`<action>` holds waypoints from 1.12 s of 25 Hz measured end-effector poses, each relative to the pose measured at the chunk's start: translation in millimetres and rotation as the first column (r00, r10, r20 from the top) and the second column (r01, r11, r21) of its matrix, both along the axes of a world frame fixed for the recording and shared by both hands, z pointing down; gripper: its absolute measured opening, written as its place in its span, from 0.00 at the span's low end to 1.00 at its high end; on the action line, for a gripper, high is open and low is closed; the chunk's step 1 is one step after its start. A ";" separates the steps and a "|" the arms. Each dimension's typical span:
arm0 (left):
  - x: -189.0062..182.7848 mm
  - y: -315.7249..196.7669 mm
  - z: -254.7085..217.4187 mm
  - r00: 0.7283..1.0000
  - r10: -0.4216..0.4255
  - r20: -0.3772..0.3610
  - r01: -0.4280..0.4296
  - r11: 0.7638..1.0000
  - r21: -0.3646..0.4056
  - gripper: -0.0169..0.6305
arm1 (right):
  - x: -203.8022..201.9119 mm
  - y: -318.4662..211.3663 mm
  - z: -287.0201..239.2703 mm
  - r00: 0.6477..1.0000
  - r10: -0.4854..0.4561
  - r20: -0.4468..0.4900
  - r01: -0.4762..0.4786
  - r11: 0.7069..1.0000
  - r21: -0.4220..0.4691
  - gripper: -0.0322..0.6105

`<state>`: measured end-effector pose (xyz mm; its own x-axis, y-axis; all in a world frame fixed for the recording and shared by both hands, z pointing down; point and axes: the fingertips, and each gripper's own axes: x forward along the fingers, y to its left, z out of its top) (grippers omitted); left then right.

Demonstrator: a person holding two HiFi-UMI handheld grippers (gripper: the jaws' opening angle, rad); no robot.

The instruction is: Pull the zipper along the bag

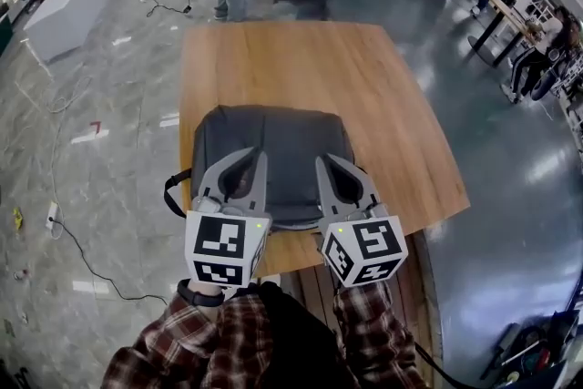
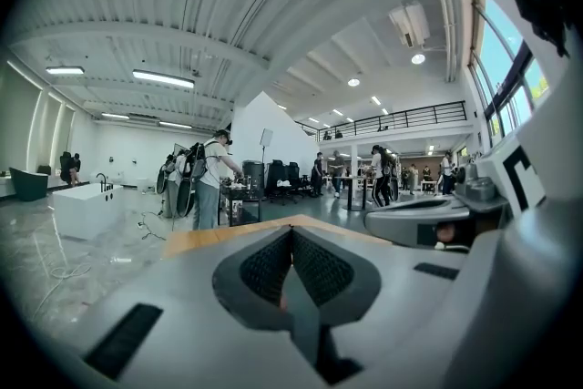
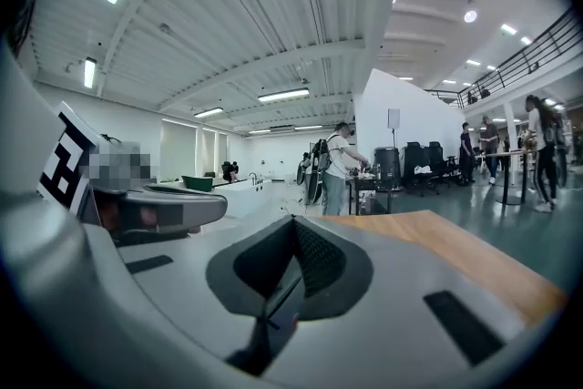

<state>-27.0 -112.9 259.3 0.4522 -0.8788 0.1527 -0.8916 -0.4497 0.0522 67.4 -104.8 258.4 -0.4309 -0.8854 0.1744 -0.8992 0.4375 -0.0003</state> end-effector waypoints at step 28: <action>0.7 1.0 260.0 0.996 0.078 0.052 -0.041 0.862 -0.505 0.04 | -19.4 34.6 243.7 1.000 0.008 0.003 -0.004 0.834 -0.551 0.06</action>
